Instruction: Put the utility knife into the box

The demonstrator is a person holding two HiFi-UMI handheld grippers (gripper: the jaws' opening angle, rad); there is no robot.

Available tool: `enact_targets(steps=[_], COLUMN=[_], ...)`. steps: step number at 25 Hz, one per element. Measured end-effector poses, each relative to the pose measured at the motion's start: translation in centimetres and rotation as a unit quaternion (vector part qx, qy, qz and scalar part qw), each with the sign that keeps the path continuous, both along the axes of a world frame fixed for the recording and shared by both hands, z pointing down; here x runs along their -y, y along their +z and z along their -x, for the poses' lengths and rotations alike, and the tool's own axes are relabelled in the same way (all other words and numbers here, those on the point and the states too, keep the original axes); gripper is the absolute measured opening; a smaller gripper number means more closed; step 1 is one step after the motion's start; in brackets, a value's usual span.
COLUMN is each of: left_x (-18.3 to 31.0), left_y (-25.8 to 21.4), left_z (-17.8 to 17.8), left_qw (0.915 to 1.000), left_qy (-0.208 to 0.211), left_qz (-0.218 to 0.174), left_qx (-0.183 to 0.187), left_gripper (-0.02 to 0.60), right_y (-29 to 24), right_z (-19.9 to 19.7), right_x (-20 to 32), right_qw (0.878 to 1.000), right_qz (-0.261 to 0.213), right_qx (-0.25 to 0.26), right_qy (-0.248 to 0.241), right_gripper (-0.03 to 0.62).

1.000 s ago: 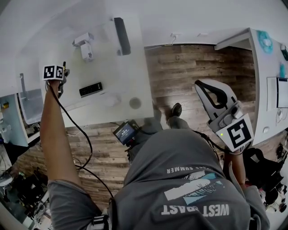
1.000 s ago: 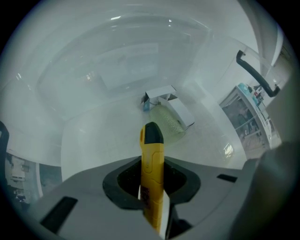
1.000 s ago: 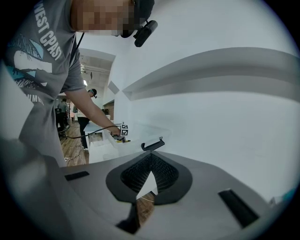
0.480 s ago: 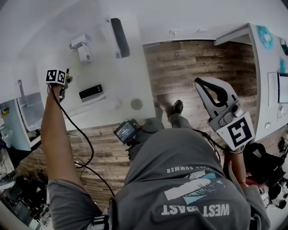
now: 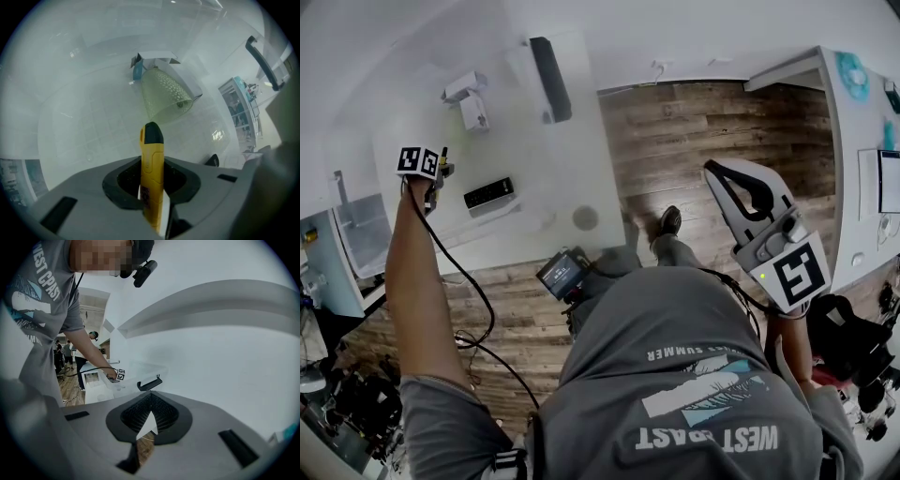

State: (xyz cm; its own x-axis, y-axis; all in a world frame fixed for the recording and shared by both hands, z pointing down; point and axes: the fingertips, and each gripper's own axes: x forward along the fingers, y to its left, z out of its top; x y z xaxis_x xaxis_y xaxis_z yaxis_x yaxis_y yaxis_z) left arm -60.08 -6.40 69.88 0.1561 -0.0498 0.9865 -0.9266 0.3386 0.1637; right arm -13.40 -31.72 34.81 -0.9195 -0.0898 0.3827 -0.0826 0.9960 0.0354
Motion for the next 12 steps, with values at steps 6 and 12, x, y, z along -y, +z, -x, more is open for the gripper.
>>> enact_targets(steps=[6, 12], left_x=[-0.3, -0.3], left_y=[0.8, 1.0], left_z=[-2.0, -1.9], left_qw=[0.9984, 0.9986], left_qy=[0.010, 0.014], left_qz=[0.017, 0.017], left_qx=[-0.052, -0.049], left_gripper=[0.087, 0.087], right_y=[0.0, 0.0], right_z=[0.2, 0.3], right_x=[0.2, 0.4], right_qw=[1.000, 1.000], right_qz=[0.000, 0.000], right_qx=[-0.004, -0.006], right_qy=[-0.002, -0.002], right_gripper=[0.011, 0.010])
